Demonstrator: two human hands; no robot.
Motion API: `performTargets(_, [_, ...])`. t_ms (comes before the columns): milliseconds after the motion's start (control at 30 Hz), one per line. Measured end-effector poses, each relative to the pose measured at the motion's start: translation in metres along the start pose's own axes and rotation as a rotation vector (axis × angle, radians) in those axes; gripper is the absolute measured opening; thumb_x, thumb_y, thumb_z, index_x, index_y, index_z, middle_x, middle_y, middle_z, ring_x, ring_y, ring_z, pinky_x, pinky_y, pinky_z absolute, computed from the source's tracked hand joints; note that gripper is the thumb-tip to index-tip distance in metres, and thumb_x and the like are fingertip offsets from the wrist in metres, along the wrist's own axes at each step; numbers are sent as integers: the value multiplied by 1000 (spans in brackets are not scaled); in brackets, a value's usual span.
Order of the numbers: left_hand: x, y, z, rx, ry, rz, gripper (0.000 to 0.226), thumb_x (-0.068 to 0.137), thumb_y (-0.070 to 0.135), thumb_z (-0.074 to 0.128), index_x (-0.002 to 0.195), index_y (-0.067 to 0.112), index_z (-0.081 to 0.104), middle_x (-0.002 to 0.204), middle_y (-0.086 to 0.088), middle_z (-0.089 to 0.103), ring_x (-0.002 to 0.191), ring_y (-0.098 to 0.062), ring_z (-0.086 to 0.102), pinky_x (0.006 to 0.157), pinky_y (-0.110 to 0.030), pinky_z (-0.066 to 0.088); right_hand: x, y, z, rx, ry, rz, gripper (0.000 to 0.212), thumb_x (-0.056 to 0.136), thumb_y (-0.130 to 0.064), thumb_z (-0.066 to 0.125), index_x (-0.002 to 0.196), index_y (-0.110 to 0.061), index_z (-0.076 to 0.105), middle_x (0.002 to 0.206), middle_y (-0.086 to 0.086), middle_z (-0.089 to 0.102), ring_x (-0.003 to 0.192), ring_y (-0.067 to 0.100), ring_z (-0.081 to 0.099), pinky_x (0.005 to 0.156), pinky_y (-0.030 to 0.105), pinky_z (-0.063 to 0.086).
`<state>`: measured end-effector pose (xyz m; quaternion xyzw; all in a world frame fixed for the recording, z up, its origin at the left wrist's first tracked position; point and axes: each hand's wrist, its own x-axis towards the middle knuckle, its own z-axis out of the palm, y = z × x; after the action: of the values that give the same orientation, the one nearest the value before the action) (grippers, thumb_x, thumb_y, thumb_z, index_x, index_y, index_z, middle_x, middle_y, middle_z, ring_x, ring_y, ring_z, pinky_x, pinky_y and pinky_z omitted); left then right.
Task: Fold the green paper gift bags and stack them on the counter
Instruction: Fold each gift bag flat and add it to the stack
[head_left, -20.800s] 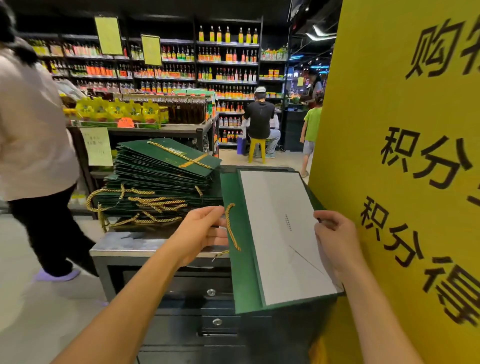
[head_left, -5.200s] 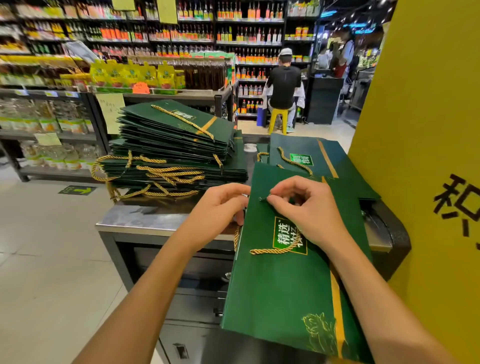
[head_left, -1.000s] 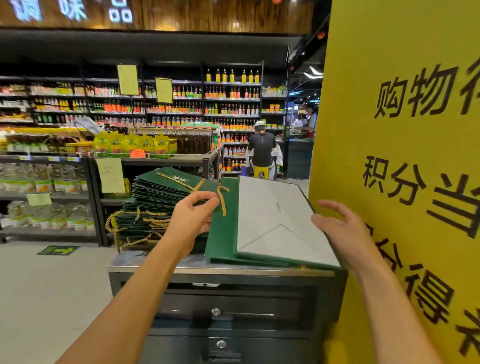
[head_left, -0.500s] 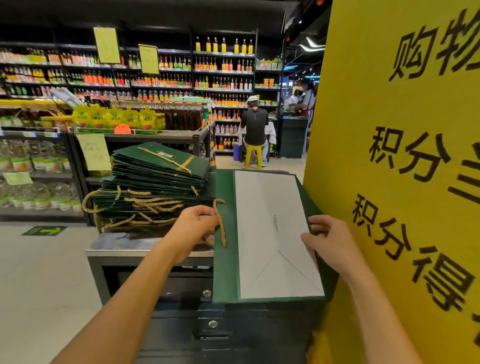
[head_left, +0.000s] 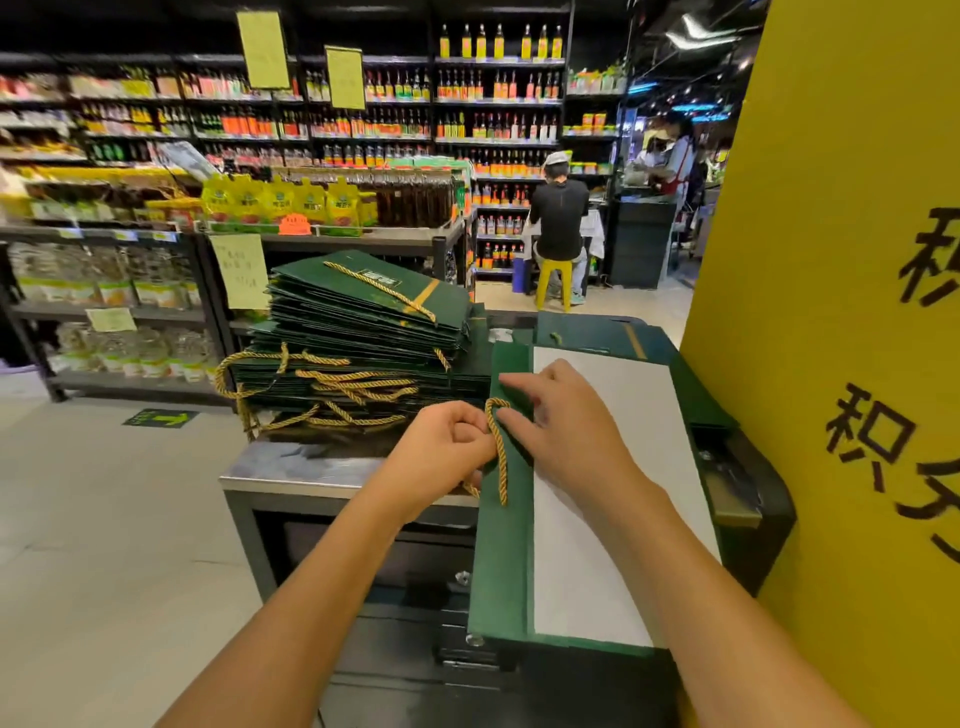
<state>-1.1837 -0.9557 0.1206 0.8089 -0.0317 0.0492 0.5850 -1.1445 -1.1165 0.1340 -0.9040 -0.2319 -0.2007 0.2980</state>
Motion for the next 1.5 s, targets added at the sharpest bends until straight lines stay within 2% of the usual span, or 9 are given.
performTargets(233, [5, -6, -2, 43, -63, 17, 6, 95, 2, 63, 100, 0, 63, 63, 2, 59, 60, -10, 60, 65, -30, 58, -6, 16, 19, 181, 89, -27, 3, 94, -30, 70, 93, -30, 72, 94, -12, 59, 89, 10, 56, 83, 44, 50])
performTargets(467, [5, 3, 0, -76, -66, -80, 24, 98, 22, 67, 102, -2, 63, 67, 0, 66, 61, -14, 65, 64, -32, 61, -12, 20, 12, 502, 99, 58, 10, 99, -17, 62, 96, -25, 67, 88, -12, 68, 86, 10, 63, 73, 20, 52])
performTargets(600, [5, 4, -1, -78, -59, -104, 24, 99, 20, 65, 104, -3, 63, 66, 0, 66, 62, -16, 64, 72, -38, 62, -11, 20, 3, 835, 169, 155, 11, 99, -4, 59, 98, -12, 67, 93, 5, 73, 86, 17, 67, 74, 23, 54])
performTargets(800, [3, 8, -1, -77, -74, -118, 18, 100, 16, 64, 102, -2, 62, 65, 1, 69, 59, -12, 66, 60, -27, 59, -12, 30, -9, 1086, 136, 222, 11, 99, -2, 59, 99, -10, 67, 83, 1, 69, 80, 12, 63, 79, 25, 53])
performTargets(933, [3, 8, -1, -77, -67, -126, 11, 99, 14, 64, 96, 4, 62, 60, 3, 68, 55, -11, 66, 59, -26, 58, -14, 28, -14, 1200, 71, 242, 8, 99, -3, 57, 98, -7, 64, 77, 1, 64, 71, 8, 59, 66, 16, 50])
performTargets(1200, [1, 14, -1, -91, -41, -145, 10, 99, 10, 64, 92, 4, 62, 59, 0, 67, 52, -12, 66, 53, -22, 55, -17, 21, -15, 889, 53, 118, 23, 96, 6, 54, 93, -12, 69, 80, 5, 65, 75, 17, 61, 70, 23, 52])
performTargets(1267, [1, 15, -1, -98, -42, -143, 9, 98, 9, 64, 91, 3, 63, 61, -1, 68, 54, -12, 67, 54, -22, 55, -19, 17, -20, 707, -60, 78, 25, 99, -5, 56, 108, -24, 70, 97, 4, 68, 89, 18, 64, 76, 29, 55])
performTargets(1367, [1, 15, 0, -85, -36, -137, 9, 98, 8, 64, 90, 4, 63, 55, 4, 65, 51, -6, 64, 52, -20, 53, -29, 15, -29, 555, -334, 34, 35, 89, -36, 74, 118, -53, 65, 133, -21, 54, 121, -5, 51, 92, 22, 47])
performTargets(1500, [2, 14, 0, -58, -51, -135, 9, 98, 9, 65, 94, 0, 64, 56, 4, 65, 50, -7, 63, 52, -19, 52, -43, 18, -22, 388, -426, -28, 44, 60, -63, 83, 101, -50, 74, 148, -29, 35, 140, -4, 29, 113, 29, 35])
